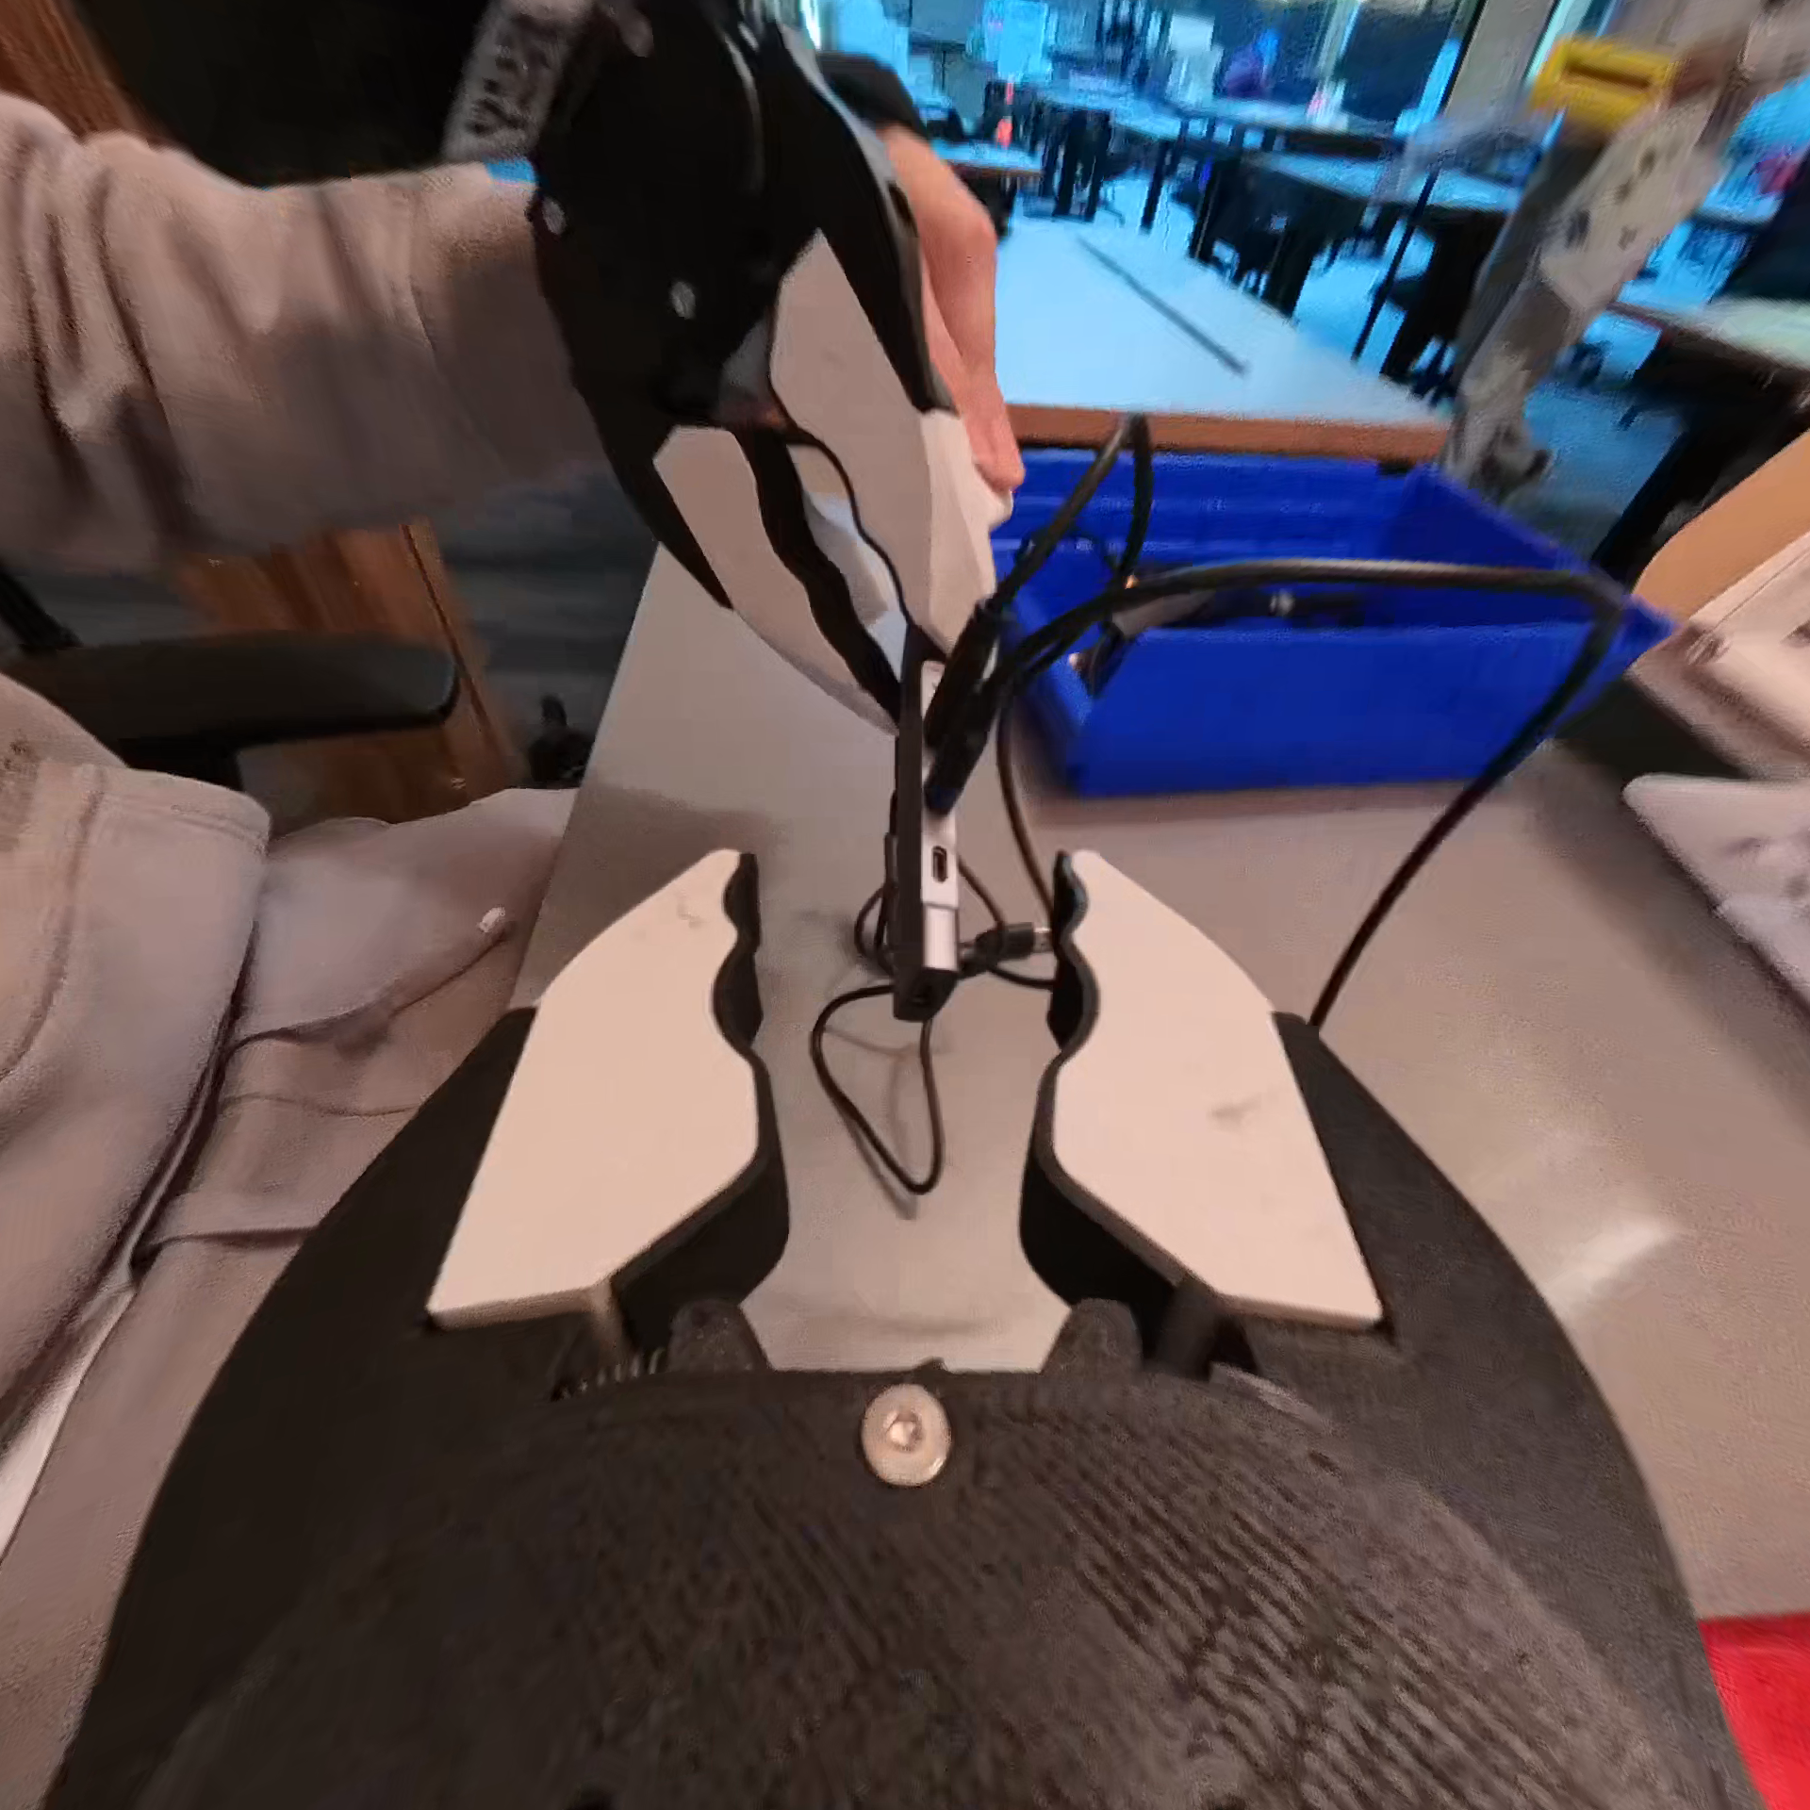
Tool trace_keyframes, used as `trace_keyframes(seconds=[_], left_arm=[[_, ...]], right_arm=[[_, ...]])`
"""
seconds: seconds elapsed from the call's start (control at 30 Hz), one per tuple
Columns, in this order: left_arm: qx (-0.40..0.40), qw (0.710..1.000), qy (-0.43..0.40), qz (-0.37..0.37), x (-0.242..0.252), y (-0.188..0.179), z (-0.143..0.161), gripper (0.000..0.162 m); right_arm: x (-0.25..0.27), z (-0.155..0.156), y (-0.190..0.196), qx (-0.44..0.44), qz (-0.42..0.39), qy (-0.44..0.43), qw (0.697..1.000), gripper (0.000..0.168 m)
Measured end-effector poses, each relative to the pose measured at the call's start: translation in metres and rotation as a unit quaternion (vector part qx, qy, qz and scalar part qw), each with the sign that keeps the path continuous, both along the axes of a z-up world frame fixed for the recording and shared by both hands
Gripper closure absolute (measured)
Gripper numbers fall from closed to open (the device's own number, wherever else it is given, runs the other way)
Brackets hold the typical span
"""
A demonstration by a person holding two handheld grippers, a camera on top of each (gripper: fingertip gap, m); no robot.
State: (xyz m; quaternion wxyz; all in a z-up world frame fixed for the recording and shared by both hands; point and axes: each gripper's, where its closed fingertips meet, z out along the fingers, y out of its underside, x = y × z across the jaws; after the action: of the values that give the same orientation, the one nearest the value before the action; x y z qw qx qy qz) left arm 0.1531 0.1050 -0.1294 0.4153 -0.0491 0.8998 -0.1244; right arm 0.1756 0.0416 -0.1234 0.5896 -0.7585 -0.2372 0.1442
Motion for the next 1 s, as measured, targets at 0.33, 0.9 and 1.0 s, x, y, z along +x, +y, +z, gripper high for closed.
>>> trace_keyframes(seconds=[0.33, 0.9, 1.0], left_arm=[[0.063, 0.998, 0.028, -0.014, 0.002, 0.018, -0.016, 0.141], [0.087, 0.994, 0.062, -0.032, 0.011, 0.023, -0.009, 0.140], [0.031, 0.999, 0.025, 0.017, 0.024, 0.030, 0.005, 0.132]], right_arm=[[-0.004, -0.028, 0.030, -0.016, 0.009, 0.010, 1.000, 0.159], [-0.005, -0.038, 0.040, -0.022, 0.011, 0.012, 1.000, 0.158], [0.003, -0.030, 0.048, -0.005, -0.007, 0.091, 0.996, 0.159]])
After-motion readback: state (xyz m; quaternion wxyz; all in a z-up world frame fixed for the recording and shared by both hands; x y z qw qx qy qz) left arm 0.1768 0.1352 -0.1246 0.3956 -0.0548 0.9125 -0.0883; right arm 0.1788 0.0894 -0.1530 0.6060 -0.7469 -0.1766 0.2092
